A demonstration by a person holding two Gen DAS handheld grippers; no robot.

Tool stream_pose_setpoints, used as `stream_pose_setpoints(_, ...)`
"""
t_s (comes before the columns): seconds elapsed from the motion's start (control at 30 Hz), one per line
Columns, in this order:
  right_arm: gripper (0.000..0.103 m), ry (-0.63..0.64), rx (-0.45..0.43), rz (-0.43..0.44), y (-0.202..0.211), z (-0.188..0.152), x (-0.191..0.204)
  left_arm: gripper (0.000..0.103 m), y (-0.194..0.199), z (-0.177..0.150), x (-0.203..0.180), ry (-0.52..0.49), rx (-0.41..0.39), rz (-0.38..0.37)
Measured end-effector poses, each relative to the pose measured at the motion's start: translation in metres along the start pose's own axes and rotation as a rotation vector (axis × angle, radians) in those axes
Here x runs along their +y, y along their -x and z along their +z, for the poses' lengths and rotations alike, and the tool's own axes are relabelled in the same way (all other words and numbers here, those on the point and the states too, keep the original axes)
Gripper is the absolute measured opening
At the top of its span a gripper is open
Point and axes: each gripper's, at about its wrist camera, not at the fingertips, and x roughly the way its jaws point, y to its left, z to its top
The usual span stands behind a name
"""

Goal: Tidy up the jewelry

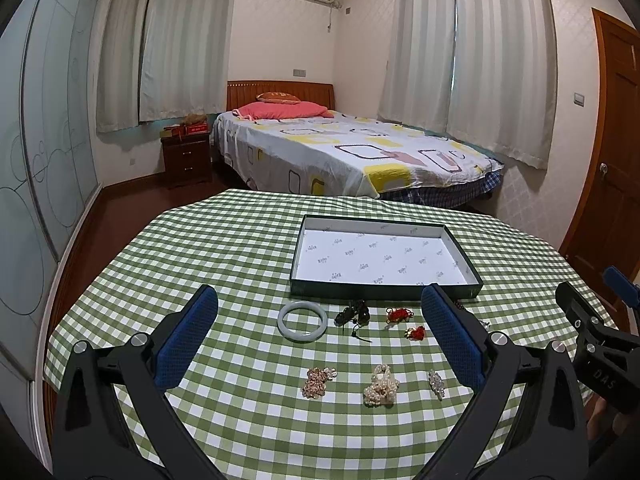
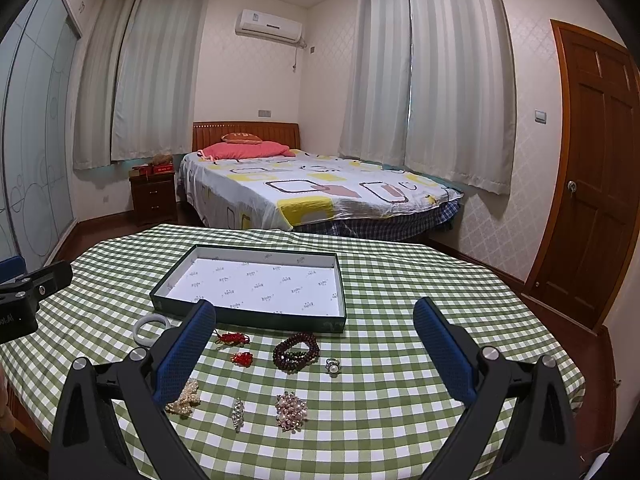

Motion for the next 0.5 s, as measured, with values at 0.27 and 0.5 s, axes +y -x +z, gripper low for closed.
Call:
stream_pose_setpoints(0.27,0.097,0.002,-0.004,-0.003,0.0002,-0.0011,0.0003,0.099,0.0,-0.0004,0.0004,0.0,-0.004,0.003)
stream_pose_setpoints(0.5,0.097,0.001,-0.003,-0.005,-0.0006,-0.0014,-0.0002,0.099,0.0006,-0.0011,0.0012,0.0,-0.004,0.002)
